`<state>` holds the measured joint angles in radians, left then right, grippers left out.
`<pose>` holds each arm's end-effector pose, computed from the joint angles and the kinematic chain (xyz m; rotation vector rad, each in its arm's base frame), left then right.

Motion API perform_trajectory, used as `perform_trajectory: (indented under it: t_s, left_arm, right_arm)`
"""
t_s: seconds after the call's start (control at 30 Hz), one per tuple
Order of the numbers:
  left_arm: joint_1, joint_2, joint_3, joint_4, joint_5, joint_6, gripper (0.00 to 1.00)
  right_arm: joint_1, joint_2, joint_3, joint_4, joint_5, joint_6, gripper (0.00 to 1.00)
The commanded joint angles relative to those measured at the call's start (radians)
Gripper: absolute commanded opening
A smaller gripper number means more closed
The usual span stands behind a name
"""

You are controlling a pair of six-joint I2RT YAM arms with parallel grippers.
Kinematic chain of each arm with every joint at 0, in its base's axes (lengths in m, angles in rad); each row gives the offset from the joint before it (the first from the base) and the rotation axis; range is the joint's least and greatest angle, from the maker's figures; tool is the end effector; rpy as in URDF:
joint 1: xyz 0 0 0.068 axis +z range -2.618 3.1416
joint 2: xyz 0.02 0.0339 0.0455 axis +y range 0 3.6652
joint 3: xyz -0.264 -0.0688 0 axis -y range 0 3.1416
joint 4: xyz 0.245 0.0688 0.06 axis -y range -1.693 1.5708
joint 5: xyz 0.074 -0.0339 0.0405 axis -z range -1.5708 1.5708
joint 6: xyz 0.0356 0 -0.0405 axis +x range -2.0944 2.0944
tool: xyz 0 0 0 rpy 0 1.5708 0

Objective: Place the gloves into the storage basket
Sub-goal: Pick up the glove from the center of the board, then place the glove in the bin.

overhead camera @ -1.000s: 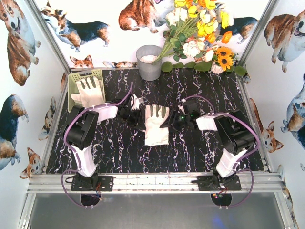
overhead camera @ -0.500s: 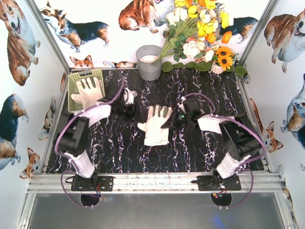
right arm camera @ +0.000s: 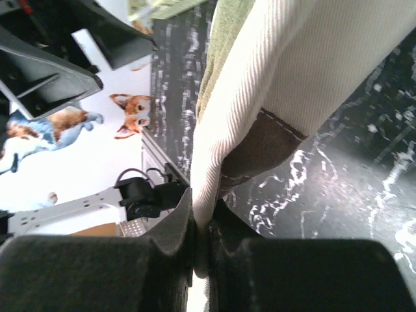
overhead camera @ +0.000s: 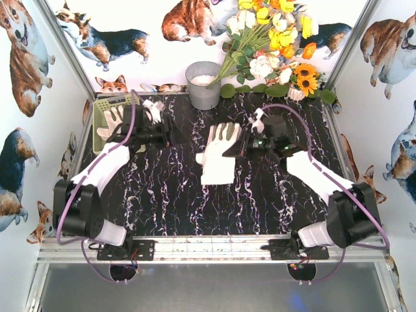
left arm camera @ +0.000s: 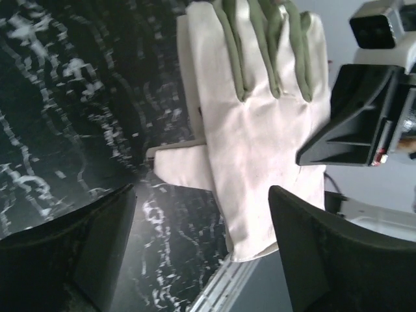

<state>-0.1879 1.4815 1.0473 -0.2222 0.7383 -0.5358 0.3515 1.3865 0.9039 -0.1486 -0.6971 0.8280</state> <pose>0.3133 -0.0840 0.2666 0.0324 2.2950 -1.2085 0.2722 0.1242 0.2527 0.1340 2.3988 1.3807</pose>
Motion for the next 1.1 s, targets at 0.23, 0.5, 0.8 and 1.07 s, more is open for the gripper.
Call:
perform_trajectory:
  t_s: [0.23,0.5,0.8,1.07]
  left_arm:
    - [0.017,-0.149,-0.068,0.352,0.116,-0.417,1.0]
    - [0.015,-0.122,-0.08,0.774,0.217,-0.749,1.0]
    - [-0.009,-0.073,-0.073,0.995,0.226,-0.926,1.0]
    - [-0.05,-0.039,-0.014,1.088,0.233,-1.004,1.0]
  right_arm:
    - [-0.003,-0.131,0.283,0.024,-0.088,0.071,0.0]
    - [-0.002,-0.114,0.345,0.193,-0.089,0.201,0.0]
    - [0.001,-0.082,0.376,0.358,-0.079,0.32,0.0]
    - [0.01,-0.073,0.406,0.375,-0.08,0.327,0.0]
